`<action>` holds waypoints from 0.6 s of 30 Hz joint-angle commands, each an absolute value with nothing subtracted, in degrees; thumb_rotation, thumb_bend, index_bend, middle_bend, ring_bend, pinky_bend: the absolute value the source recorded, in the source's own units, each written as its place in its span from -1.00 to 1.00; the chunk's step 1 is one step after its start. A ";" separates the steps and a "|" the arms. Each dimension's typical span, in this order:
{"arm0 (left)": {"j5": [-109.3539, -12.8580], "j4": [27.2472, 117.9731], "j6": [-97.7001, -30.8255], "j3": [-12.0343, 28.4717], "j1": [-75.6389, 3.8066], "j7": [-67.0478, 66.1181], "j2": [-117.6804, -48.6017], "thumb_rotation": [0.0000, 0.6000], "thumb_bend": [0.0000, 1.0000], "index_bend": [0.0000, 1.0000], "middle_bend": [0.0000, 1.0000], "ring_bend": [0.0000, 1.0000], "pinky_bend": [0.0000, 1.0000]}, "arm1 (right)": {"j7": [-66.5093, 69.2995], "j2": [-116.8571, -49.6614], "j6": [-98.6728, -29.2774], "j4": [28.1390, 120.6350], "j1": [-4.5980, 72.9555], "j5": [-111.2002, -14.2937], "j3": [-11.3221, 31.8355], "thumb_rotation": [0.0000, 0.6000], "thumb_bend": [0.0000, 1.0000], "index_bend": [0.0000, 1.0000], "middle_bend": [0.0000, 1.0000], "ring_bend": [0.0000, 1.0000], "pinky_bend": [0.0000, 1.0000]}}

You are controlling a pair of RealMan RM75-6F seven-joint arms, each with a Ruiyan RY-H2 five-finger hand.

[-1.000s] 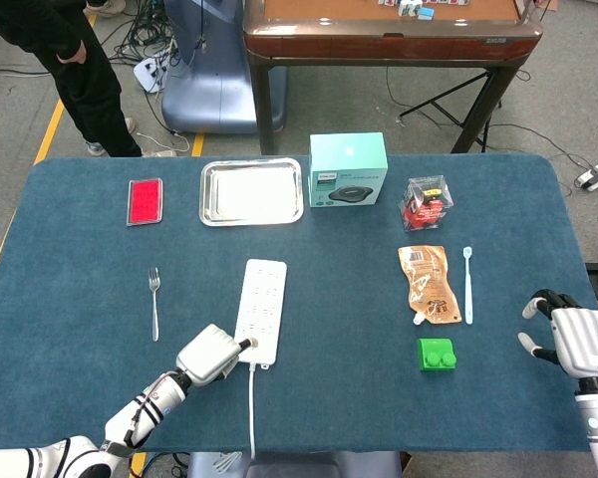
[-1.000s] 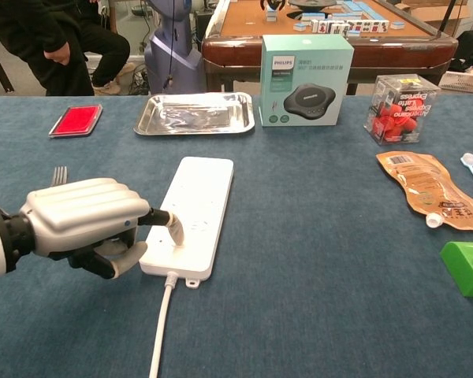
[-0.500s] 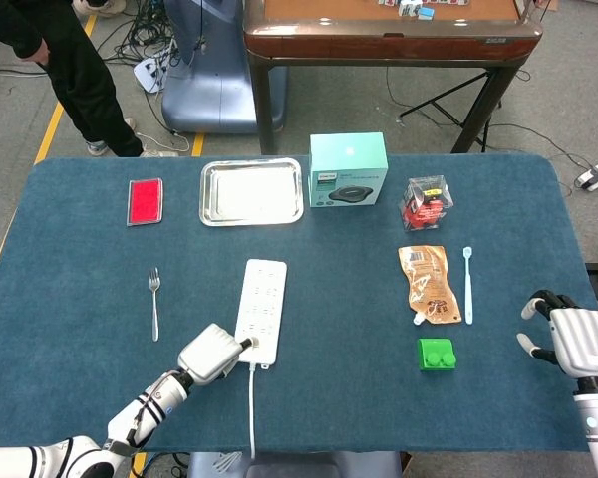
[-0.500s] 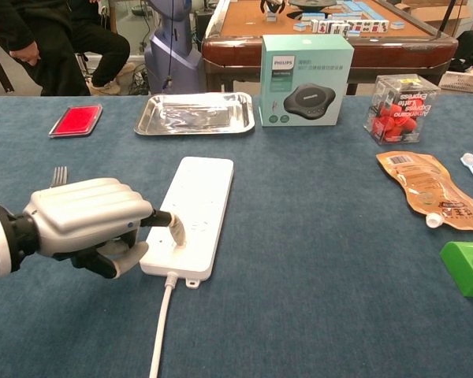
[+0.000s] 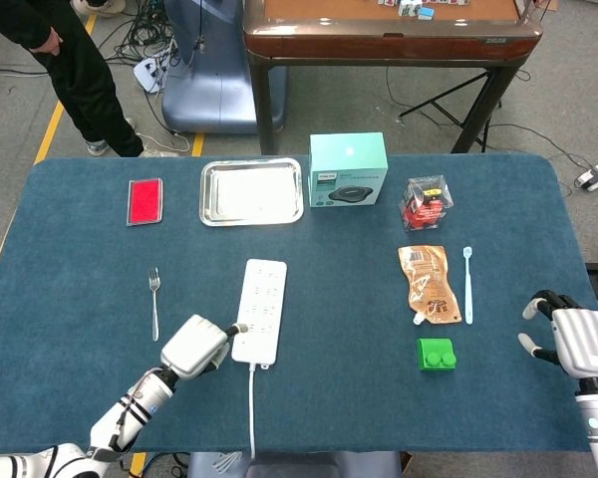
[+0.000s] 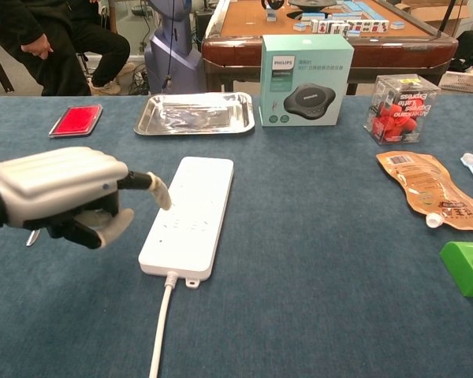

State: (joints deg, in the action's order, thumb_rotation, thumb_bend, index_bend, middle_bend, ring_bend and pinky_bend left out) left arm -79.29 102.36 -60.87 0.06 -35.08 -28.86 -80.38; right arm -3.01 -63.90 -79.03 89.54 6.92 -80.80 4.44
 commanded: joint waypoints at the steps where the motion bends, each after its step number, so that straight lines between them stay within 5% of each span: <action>1: -79.92 104.13 -64.48 0.21 -32.54 -26.37 -77.10 1.00 0.35 -0.42 1.00 0.84 1.00 | -2.91 -63.95 -79.08 89.45 6.93 -80.89 4.43 1.00 -0.63 -0.04 -0.29 -0.28 0.27; 11: -78.33 105.59 -78.55 1.07 -22.83 -20.25 -70.27 1.00 0.35 -0.46 0.48 0.32 0.88 | -2.95 -63.64 -79.80 90.16 6.98 -81.36 4.75 1.00 -0.63 -0.04 -0.29 -0.28 0.27; 18: -74.11 104.51 -86.19 1.27 -16.23 -22.62 -67.17 1.00 0.35 -0.44 0.36 0.22 0.79 | -3.36 -63.63 -79.88 90.74 6.90 -81.12 4.79 1.00 -0.63 -0.04 -0.29 -0.28 0.27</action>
